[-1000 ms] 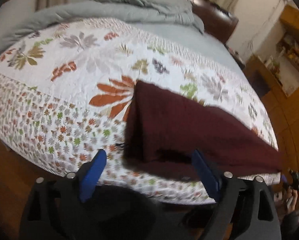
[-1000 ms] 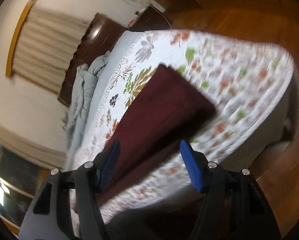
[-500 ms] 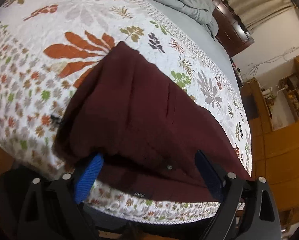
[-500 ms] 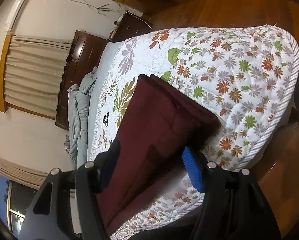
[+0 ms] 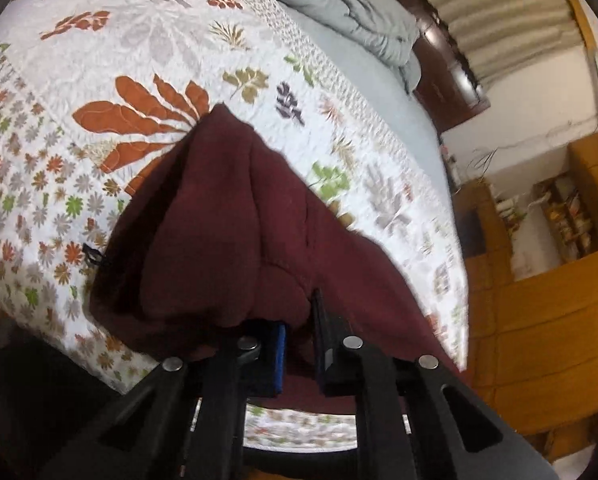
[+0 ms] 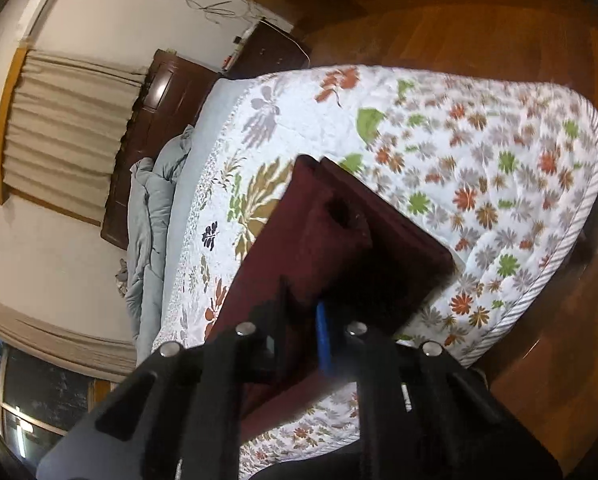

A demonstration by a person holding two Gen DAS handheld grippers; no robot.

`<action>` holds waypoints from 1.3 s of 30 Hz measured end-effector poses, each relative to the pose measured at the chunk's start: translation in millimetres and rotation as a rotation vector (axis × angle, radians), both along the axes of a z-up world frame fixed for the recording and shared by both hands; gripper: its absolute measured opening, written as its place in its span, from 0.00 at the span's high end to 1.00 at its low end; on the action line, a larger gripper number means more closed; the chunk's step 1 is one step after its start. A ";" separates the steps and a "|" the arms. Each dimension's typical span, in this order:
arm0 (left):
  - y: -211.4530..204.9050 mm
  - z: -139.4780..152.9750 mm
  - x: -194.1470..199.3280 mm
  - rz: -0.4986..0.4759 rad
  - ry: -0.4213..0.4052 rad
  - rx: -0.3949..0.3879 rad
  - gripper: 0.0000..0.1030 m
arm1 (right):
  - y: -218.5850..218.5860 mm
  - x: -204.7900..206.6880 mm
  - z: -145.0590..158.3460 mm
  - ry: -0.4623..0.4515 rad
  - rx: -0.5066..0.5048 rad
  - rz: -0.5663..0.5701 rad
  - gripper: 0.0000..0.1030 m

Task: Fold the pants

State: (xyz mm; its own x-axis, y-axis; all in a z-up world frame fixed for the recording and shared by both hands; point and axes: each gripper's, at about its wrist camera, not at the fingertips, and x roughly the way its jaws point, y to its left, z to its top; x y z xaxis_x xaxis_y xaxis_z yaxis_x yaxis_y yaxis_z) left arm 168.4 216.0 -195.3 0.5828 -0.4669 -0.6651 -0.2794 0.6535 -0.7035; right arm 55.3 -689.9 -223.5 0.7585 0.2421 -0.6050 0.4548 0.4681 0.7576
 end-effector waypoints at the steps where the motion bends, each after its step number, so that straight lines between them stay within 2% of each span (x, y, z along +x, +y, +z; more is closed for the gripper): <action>1: 1.0 5.0 -3.2 0.002 -0.007 -0.002 0.90 | 1.0 -0.8 1.6 0.001 -0.012 0.002 0.89; 4: 6.2 5.7 -15.8 -0.001 0.006 0.002 0.90 | -2.1 -3.8 -11.0 0.023 -0.005 0.000 0.89; 7: 13.5 -20.5 -18.6 0.005 0.067 0.018 0.90 | -6.9 -8.5 -32.5 0.070 0.009 -0.021 0.89; 11: 14.2 -45.2 -19.5 0.000 0.124 0.015 0.90 | -6.5 -9.8 -30.7 0.073 -0.028 -0.012 0.88; 12: 12.4 -50.3 -16.2 -0.022 0.147 0.026 0.89 | -7.5 -11.1 -29.6 0.079 -0.047 -0.009 0.86; 13: 10.0 -54.5 -12.7 -0.042 0.171 0.047 0.85 | -6.9 -9.8 -28.2 0.100 -0.078 -0.003 0.77; 14: 6.9 -55.0 -10.8 -0.055 0.182 0.074 0.84 | -5.8 -11.4 -27.6 0.116 -0.075 -0.008 0.75; 15: 3.1 -50.3 -12.1 -0.071 0.177 0.095 0.79 | -3.4 -13.8 -25.8 0.123 -0.065 -0.018 0.73; 16: 0.3 -45.5 -15.0 -0.080 0.170 0.110 0.63 | 6.6 -21.2 -18.3 0.120 -0.058 -0.022 0.67; 18: -10.5 -26.9 -32.5 -0.075 0.149 0.182 0.30 | 29.3 -30.8 -5.6 0.104 -0.079 0.012 0.66; 19: -17.1 -15.2 -44.2 -0.070 0.107 0.232 0.16 | 49.5 -35.1 0.3 0.084 -0.072 0.047 0.66; 20: -28.7 -2.2 -57.4 -0.064 0.079 0.299 0.13 | 66.8 -36.6 1.8 0.062 -0.039 0.083 0.65; 21: -37.2 4.9 -64.9 -0.070 0.051 0.321 0.13 | 84.5 -34.8 0.5 0.049 0.003 0.125 0.64; 22: -45.2 10.2 -69.7 -0.077 0.026 0.313 0.13 | 105.2 -30.5 -2.6 0.033 0.048 0.169 0.64; 24: -64.3 17.0 -70.3 -0.107 -0.027 0.232 0.13 | 137.1 -16.9 -9.8 0.013 0.101 0.212 0.64; 27: -86.5 23.7 -56.0 -0.132 -0.116 0.116 0.12 | 160.6 3.8 -23.7 0.036 0.154 0.223 0.64; 28: -91.2 19.5 -50.7 -0.136 -0.111 0.070 0.12 | 164.7 8.0 -29.4 0.058 0.170 0.215 0.64; 31: -105.7 -10.5 -32.9 -0.142 -0.002 -0.106 0.12 | 169.5 15.4 -38.8 0.117 0.181 0.192 0.63; 32: -106.2 -17.0 -31.8 -0.129 0.019 -0.134 0.12 | 173.2 14.1 -41.1 0.129 0.180 0.190 0.62; 35: -113.6 -28.6 -34.0 -0.129 0.071 -0.099 0.12 | 173.2 13.9 -46.1 0.127 0.187 0.177 0.61; 37: -114.7 -32.4 -32.5 -0.125 0.074 -0.118 0.12 | 174.0 19.5 -42.9 0.118 0.187 0.178 0.61; 39: -116.5 -33.9 -27.8 -0.122 0.077 -0.072 0.12 | 171.4 19.9 -43.9 0.125 0.186 0.175 0.61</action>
